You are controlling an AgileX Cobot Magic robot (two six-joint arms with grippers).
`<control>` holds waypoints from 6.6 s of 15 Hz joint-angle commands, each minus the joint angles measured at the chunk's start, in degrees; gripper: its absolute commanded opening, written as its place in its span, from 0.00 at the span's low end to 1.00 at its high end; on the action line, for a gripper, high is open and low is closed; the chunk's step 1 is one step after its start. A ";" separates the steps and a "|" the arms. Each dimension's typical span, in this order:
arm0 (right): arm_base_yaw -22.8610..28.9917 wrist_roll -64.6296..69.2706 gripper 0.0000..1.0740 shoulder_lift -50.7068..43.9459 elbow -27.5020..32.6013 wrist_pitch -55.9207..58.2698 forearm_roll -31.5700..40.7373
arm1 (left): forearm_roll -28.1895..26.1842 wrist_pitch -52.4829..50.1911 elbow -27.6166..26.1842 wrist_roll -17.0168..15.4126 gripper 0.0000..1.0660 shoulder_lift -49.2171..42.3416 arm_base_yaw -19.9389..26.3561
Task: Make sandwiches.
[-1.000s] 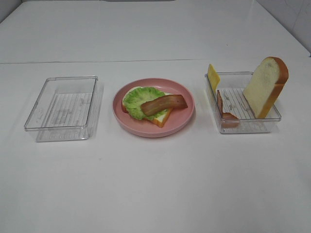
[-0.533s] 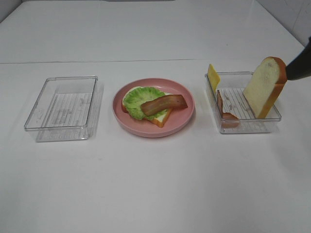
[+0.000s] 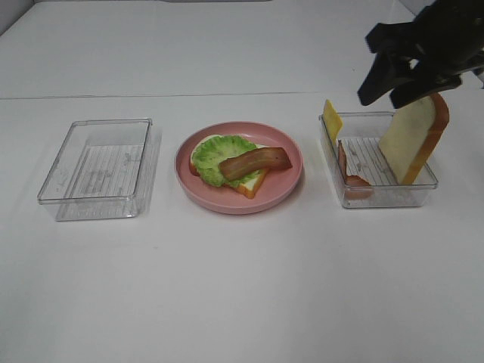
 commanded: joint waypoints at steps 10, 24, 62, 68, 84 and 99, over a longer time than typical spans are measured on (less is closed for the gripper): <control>2.35 10.20 0.42 19.94 -11.12 3.27 -4.76 | -0.06 -0.57 0.11 0.06 0.52 -0.57 -0.17; 2.35 11.12 0.00 8.54 -14.09 12.15 1.89 | -0.06 -0.57 0.11 0.06 0.52 -0.57 -0.17; 15.47 16.84 0.57 22.40 -21.72 2.23 1.20 | -0.06 -0.57 0.11 0.06 0.52 -0.57 -0.17; 13.24 25.61 0.57 22.40 -36.73 20.34 -23.49 | -0.06 -0.57 0.11 0.06 0.52 -0.57 -0.17; 4.07 21.54 0.58 33.12 -37.01 8.82 -14.50 | -0.06 -0.57 0.11 0.06 0.52 -0.57 -0.17; 4.35 20.11 0.00 26.01 -37.01 10.20 -11.92 | -0.06 -0.57 0.11 0.06 0.52 -0.57 -0.17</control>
